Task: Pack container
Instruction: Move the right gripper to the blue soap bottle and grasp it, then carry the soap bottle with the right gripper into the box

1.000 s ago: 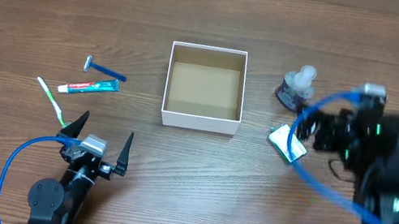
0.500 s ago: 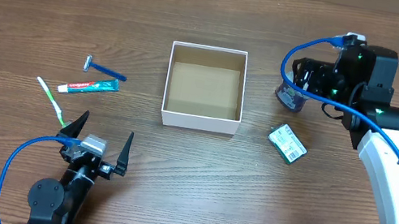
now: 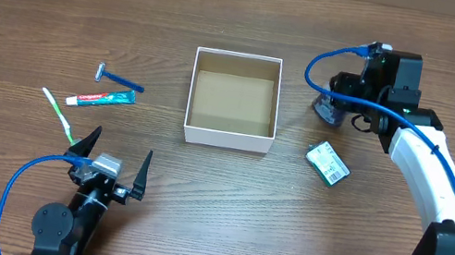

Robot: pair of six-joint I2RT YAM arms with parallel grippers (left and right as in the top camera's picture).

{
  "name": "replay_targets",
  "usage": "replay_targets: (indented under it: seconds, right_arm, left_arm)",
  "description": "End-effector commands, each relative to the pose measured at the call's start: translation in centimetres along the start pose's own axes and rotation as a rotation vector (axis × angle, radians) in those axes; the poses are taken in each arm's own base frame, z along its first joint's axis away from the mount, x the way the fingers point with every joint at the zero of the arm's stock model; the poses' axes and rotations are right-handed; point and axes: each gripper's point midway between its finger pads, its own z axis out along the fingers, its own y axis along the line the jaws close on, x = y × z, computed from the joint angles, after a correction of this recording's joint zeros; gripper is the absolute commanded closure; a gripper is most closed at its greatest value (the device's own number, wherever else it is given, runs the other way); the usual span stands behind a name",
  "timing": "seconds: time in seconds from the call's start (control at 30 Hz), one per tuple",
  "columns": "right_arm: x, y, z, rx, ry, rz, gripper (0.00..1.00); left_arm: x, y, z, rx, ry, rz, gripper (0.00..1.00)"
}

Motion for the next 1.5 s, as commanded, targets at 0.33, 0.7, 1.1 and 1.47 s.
replay_targets:
  seconds: [0.33, 0.7, 1.1, 1.47]
  right_arm:
    - [-4.7, -0.1, -4.4, 0.071, -0.133, -0.020, 0.83]
    - [-8.8, 11.3, -19.0, -0.163, -0.467, -0.210, 0.87]
    - [-4.8, 26.7, -12.0, -0.462, -0.420, -0.395, 0.90]
    - [-3.3, 26.9, -4.6, -0.423, -0.361, -0.388, 0.90]
  left_arm:
    - [0.0, 0.0, 0.0, 0.002, -0.004, 0.011, 0.00]
    - [0.0, 0.0, 0.0, 0.002, -0.004, 0.011, 0.00]
    - [0.0, 0.0, 0.0, 0.002, -0.004, 0.011, 0.00]
    - [0.0, 0.0, 0.0, 0.002, -0.004, 0.011, 0.00]
